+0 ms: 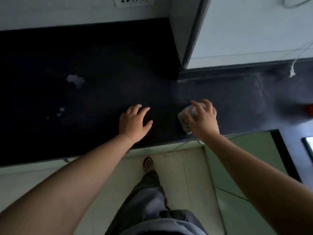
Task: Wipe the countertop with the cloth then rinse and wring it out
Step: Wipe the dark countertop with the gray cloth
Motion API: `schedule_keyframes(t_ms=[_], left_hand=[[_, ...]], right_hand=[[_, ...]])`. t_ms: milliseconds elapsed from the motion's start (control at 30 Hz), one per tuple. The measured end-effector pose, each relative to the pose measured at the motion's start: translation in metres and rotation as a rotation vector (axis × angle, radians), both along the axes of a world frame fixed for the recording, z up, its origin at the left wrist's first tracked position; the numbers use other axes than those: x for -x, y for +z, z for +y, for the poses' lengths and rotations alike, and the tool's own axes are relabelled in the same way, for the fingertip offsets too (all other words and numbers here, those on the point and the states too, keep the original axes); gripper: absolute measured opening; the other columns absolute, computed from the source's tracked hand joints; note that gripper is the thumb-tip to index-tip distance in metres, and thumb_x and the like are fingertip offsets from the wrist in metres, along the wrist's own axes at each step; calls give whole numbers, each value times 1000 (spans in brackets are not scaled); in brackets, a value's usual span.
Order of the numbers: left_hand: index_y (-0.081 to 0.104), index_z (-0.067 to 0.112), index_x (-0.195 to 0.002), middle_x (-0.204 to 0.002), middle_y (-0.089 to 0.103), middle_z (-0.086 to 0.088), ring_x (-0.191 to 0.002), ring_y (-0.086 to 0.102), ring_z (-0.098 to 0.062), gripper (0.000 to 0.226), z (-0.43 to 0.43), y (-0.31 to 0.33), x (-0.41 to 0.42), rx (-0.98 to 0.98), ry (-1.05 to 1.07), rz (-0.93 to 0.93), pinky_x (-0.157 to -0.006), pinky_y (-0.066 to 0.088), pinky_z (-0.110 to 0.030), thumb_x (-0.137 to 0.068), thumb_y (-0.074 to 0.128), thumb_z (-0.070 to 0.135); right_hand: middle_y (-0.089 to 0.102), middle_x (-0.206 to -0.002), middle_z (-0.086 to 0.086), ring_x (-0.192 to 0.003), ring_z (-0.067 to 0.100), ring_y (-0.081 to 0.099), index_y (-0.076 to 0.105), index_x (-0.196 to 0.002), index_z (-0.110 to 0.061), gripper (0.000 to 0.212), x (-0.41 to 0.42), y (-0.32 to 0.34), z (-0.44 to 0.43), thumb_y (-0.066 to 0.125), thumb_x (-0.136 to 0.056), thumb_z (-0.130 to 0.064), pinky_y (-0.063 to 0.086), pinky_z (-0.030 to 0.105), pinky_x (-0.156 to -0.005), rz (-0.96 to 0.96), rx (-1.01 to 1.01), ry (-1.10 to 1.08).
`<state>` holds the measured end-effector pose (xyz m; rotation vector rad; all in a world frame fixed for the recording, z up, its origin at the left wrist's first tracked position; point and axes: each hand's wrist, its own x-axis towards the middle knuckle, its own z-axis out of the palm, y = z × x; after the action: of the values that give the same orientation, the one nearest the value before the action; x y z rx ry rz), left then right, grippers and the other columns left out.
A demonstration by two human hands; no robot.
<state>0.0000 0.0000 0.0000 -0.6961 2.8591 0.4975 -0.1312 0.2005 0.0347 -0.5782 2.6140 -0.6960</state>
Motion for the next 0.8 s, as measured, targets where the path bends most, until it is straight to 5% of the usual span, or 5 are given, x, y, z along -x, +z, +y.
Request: schedule_keyframes(t_ms=[167,300,433,667,800], left_hand=[[40,35,-141,-150,34,-8,-136,32,-31,58,-8,-23,3,61,-19,22,-107,27,-57,-87,39,56],[43,34,-139,-147,39,-10,-131,37,-33,58,-9,-27,3,74,-10,73,-104,29,-59,-86,37,56],[43,35,-139,-147,40,-8,-130,38,-32,57,-7,-27,2,81,-5,73,-103,30,-58,-86,40,56],[42,33,-138,-144,44,-6,-127,45,-27,55,-15,-15,3,122,-35,-9,-100,41,-49,-88,38,55],[44,29,-138,-141,46,-7,-124,48,-29,52,-22,-5,-7,152,224,28,-98,44,-46,-90,39,50]], right_hand=[[17,-149,5,-135,31,17,38,-137,-31,62,-4,-24,-7,54,-83,-56,31,52,-104,113,-144,51],[28,-145,12,-126,38,32,49,-131,-26,63,3,-31,-8,64,-76,-53,41,51,-95,201,-182,92],[35,-142,8,-119,36,41,56,-125,-26,61,20,-27,-16,74,-68,-42,50,46,-84,152,-137,224],[44,-139,0,-118,29,46,55,-125,-29,59,61,-10,-87,72,-70,-40,42,35,-90,95,114,374],[39,-144,-1,-123,28,42,51,-125,-26,57,73,-13,-131,72,-73,-38,42,37,-93,95,147,535]])
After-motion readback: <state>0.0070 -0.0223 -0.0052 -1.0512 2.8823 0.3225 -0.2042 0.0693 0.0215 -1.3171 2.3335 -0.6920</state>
